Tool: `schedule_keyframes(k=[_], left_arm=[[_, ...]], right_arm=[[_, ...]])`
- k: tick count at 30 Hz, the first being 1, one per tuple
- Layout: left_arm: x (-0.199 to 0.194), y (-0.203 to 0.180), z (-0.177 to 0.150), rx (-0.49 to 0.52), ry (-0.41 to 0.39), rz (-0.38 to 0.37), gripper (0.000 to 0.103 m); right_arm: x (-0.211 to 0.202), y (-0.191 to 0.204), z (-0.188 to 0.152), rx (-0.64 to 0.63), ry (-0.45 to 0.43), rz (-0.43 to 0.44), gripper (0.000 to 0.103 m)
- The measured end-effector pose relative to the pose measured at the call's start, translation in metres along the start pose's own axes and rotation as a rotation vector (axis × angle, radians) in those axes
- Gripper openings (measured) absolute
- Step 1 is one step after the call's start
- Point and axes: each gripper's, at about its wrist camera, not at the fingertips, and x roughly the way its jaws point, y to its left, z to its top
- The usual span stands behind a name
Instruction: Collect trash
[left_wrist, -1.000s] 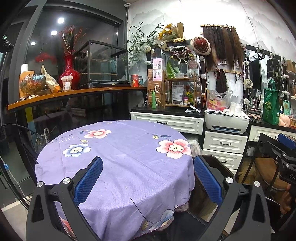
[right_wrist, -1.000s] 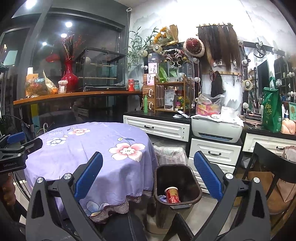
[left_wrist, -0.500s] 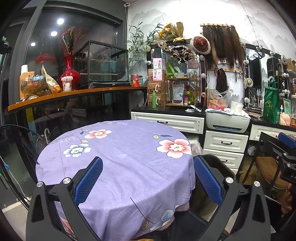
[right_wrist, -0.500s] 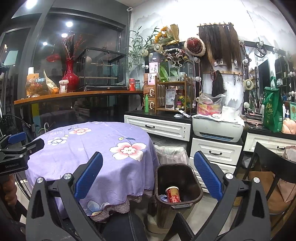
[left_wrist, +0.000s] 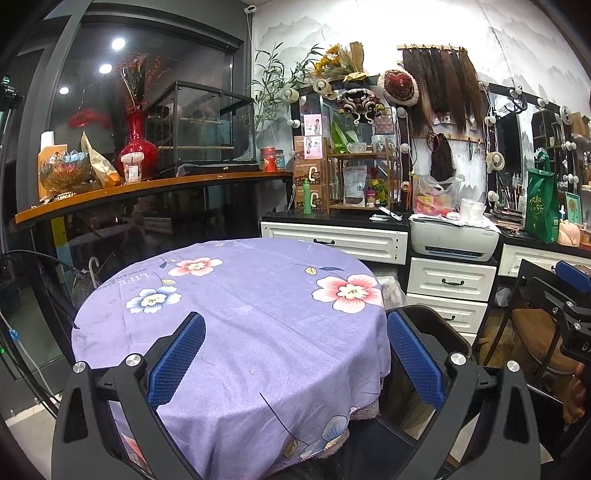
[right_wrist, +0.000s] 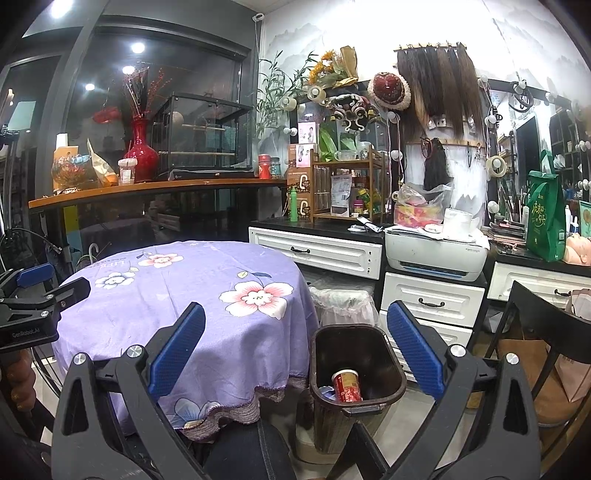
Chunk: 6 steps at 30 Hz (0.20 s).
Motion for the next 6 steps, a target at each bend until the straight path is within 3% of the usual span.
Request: schedule_keyframes(k=[6], left_arm=[[0.0011, 0.0005, 0.0003, 0.0, 0.002, -0.001, 0.098]], right_arm=[[0.0011, 0.0021, -0.0016, 0.001, 0.005, 0.001, 0.097]])
